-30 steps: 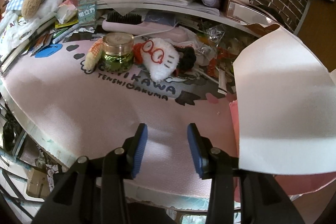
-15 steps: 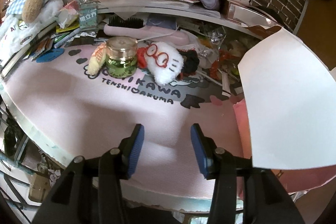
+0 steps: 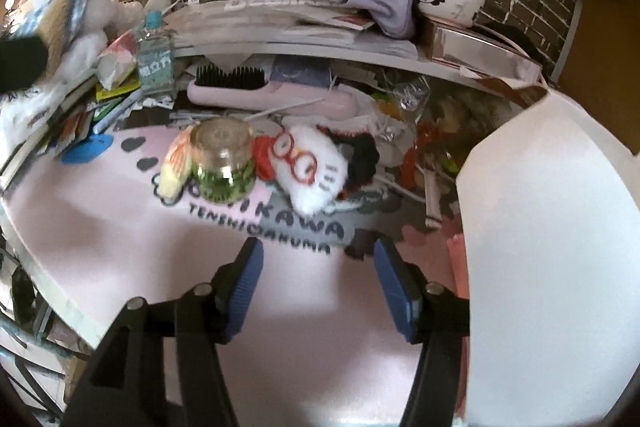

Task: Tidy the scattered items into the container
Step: 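Move the right gripper to the white plush cat with red glasses and grasp it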

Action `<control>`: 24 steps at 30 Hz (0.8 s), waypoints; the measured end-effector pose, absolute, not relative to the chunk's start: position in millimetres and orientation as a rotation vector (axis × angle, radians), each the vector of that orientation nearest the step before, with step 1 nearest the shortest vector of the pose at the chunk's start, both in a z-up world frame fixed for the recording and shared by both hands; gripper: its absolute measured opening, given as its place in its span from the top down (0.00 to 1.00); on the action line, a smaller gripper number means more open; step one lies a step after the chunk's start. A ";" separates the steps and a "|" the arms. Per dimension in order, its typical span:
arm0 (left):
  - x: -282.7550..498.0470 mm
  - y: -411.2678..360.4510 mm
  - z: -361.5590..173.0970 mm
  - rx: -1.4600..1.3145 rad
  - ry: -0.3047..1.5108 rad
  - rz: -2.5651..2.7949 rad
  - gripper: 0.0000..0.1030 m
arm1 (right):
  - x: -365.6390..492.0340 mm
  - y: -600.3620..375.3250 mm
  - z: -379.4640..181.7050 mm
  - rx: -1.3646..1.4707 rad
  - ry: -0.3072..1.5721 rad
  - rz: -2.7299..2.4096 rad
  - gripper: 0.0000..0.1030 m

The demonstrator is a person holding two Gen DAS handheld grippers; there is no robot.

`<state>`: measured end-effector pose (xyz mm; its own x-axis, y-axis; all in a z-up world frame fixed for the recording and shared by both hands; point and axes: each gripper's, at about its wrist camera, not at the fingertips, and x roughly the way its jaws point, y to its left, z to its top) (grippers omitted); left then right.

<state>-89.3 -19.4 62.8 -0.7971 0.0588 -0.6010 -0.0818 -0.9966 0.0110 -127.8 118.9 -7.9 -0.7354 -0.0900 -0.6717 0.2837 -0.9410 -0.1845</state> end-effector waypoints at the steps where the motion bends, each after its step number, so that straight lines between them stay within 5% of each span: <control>1: -90.3 -20.3 60.6 -0.973 0.052 2.917 0.05 | -130.7 117.5 -7.3 1.030 0.411 -2.719 0.41; 17: -103.8 -40.8 47.2 -1.001 -0.045 2.965 0.05 | -164.4 96.5 -20.9 1.030 0.496 -2.699 0.34; 19: -103.7 -42.2 46.2 -1.008 -0.047 2.969 0.05 | -165.6 96.8 -23.3 1.034 0.500 -2.691 0.57; 24: -103.2 -44.8 44.9 -1.015 -0.064 2.969 0.05 | -163.4 100.1 -27.3 1.003 0.488 -2.674 0.79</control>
